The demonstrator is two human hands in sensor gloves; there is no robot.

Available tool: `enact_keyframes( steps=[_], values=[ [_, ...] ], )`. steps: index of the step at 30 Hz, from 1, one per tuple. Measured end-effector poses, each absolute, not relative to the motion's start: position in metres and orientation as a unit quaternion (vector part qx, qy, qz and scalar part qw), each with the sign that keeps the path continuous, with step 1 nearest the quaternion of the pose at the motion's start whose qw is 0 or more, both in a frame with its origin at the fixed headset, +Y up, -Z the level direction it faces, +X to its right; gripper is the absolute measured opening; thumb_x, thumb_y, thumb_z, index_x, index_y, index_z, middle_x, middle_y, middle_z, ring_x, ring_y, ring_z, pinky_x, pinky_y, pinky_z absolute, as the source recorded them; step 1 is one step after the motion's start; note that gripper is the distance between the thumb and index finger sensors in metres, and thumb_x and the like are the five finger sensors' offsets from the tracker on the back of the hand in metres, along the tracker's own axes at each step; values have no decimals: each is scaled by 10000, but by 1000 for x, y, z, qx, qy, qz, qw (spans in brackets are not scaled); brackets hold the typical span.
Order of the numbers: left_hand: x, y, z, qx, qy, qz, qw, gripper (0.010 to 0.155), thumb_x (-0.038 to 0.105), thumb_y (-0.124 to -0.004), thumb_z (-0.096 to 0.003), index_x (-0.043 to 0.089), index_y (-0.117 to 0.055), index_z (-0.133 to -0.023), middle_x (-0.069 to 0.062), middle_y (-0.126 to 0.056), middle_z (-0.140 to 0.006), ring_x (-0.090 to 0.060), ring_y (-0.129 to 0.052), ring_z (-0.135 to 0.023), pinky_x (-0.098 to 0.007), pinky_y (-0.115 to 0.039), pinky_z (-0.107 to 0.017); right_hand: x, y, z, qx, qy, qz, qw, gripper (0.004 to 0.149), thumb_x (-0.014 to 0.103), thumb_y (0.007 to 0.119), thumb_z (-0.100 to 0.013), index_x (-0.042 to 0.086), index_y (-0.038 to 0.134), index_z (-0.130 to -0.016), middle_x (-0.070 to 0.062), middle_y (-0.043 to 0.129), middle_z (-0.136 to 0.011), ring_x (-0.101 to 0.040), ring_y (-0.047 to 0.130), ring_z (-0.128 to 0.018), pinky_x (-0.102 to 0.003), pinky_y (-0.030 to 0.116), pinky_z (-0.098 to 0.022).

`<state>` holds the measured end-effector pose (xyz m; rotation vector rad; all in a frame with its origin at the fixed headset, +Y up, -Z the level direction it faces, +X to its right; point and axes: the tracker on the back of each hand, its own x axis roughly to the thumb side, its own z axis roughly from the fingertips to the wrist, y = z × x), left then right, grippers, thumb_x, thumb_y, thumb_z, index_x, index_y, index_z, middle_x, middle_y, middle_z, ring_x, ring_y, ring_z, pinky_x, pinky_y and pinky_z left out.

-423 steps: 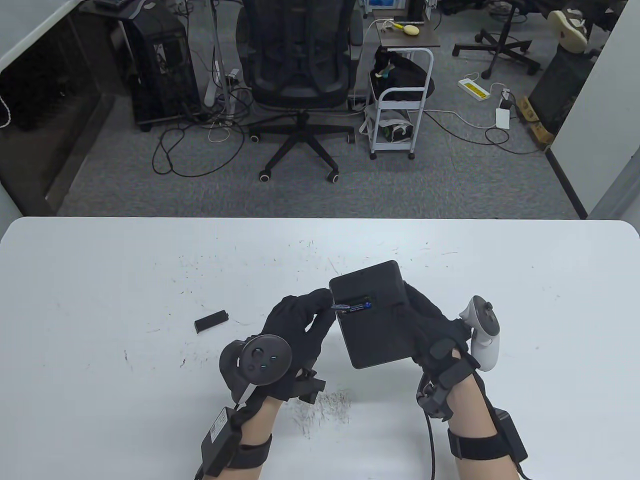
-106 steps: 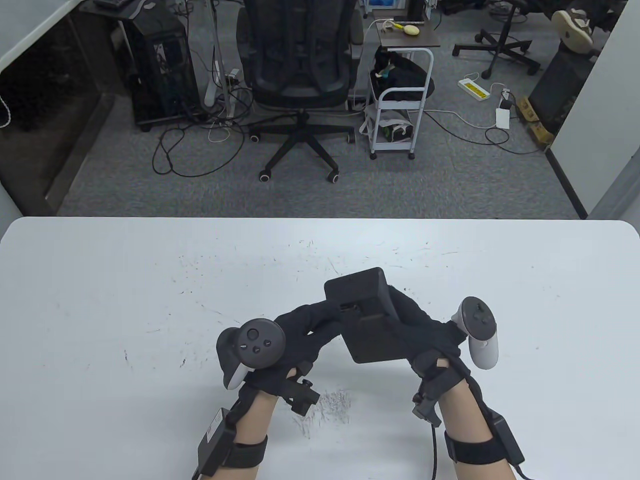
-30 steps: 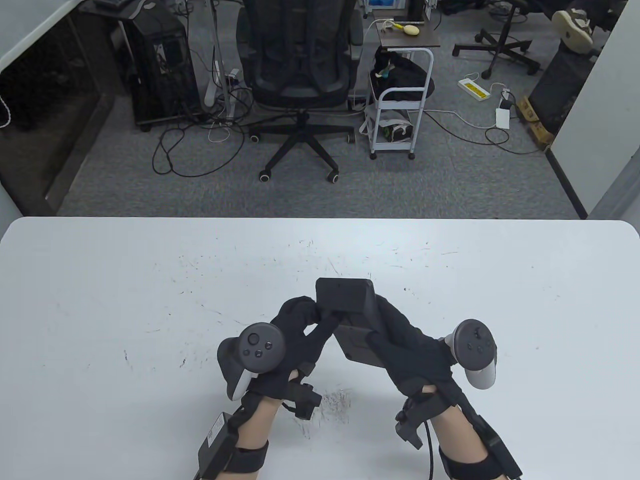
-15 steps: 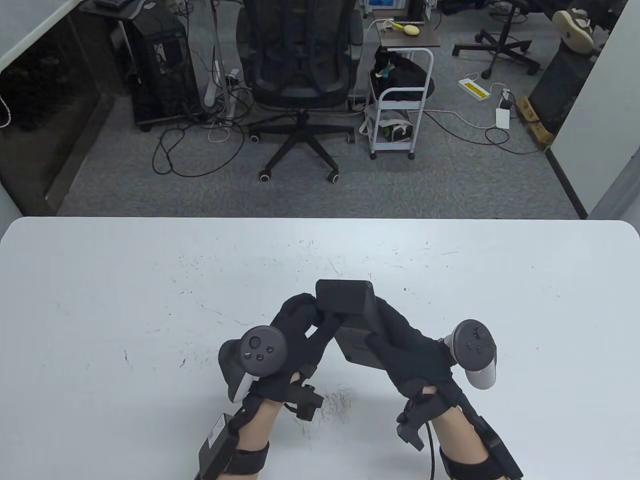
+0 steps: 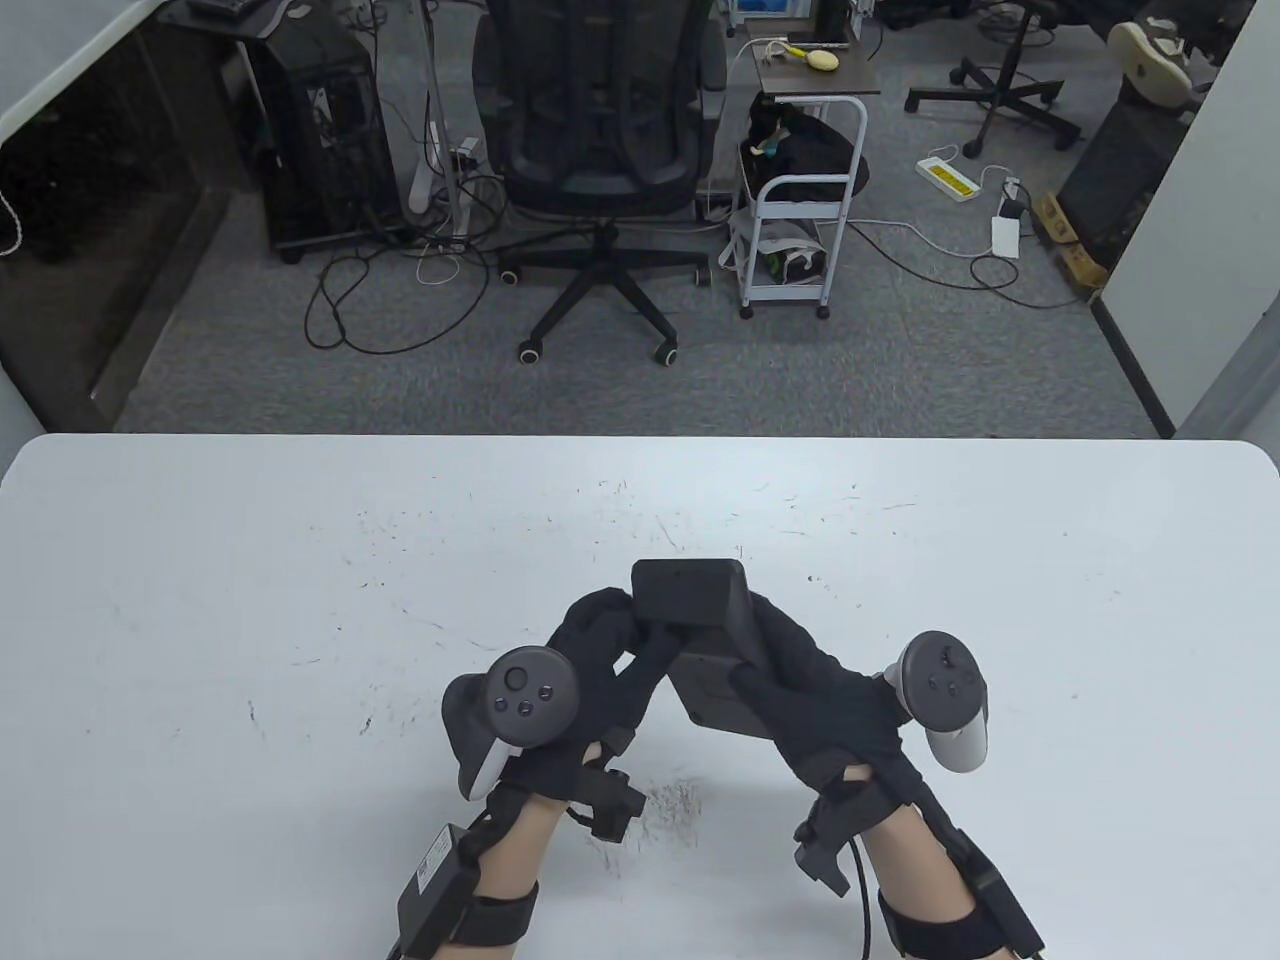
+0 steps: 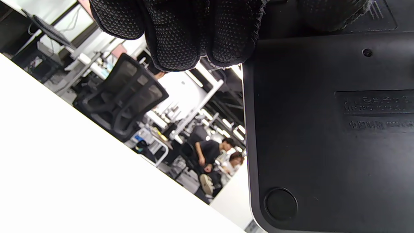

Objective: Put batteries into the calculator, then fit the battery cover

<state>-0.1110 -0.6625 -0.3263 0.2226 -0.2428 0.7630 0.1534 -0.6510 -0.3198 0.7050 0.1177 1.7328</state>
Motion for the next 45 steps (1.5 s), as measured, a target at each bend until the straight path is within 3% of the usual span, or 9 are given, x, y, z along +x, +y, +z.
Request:
enact_keyframes(
  steps=[9, 16, 20, 27, 32, 45],
  values=[
    [-112, -662, -332, 102, -124, 326, 931, 577, 664, -656, -533, 266, -850, -904, -92, -761, -1110, -281, -880, -921, -573, -671, -749, 157, -652, -324, 285, 37, 752, 594, 619, 308, 806, -522, 176, 544, -1067, -159, 688, -1059, -447, 826, -873, -545, 789, -554],
    [-120, -651, -325, 173, -120, 224, 952, 683, 637, -650, -541, 297, -640, -1133, -81, -748, -1151, -304, -848, -980, -589, -648, -767, 172, -649, -326, 232, -14, 810, 538, 618, 299, 810, -520, 165, 550, -1065, -169, 692, -1054, -449, 824, -875, -554, 783, -559],
    [-125, -645, -322, 201, -116, 169, 958, 760, 628, -651, -540, 273, -502, -1195, -106, -645, -1226, -381, -691, -1100, -627, -592, -790, 181, -648, -327, 187, -57, 855, 480, 616, 295, 811, -520, 166, 552, -1064, -171, 690, -1056, -450, 823, -876, -556, 782, -560],
    [-132, -643, -324, 190, -80, 84, 975, 783, 631, -644, -542, 264, -466, -1210, -124, -538, -1274, -431, -545, -1153, -661, -504, -806, 190, -650, -331, 69, -124, 938, 318, 617, 297, 811, -520, 175, 550, -1065, -160, 692, -1059, -444, 825, -880, -556, 781, -564],
    [-136, -642, -324, 190, -72, 73, 976, 785, 641, -648, -537, 276, -475, -1210, -127, -525, -1279, -437, -536, -1156, -673, -493, -804, 193, -660, -339, -16, -149, 970, 192, 616, 301, 802, -525, 180, 540, -1069, -151, 685, -1066, -439, 823, -886, -557, 781, -566],
    [-147, -642, -326, 181, -68, 90, 977, 780, 641, -648, -537, 272, -493, -1206, -129, -522, -1279, -437, -540, -1155, -673, -497, -804, 220, -717, -377, -153, -93, 983, 38, 618, 291, 810, -514, 192, 546, -1065, -135, 694, -1064, -424, 834, -885, -551, 786, -571]
  ],
)
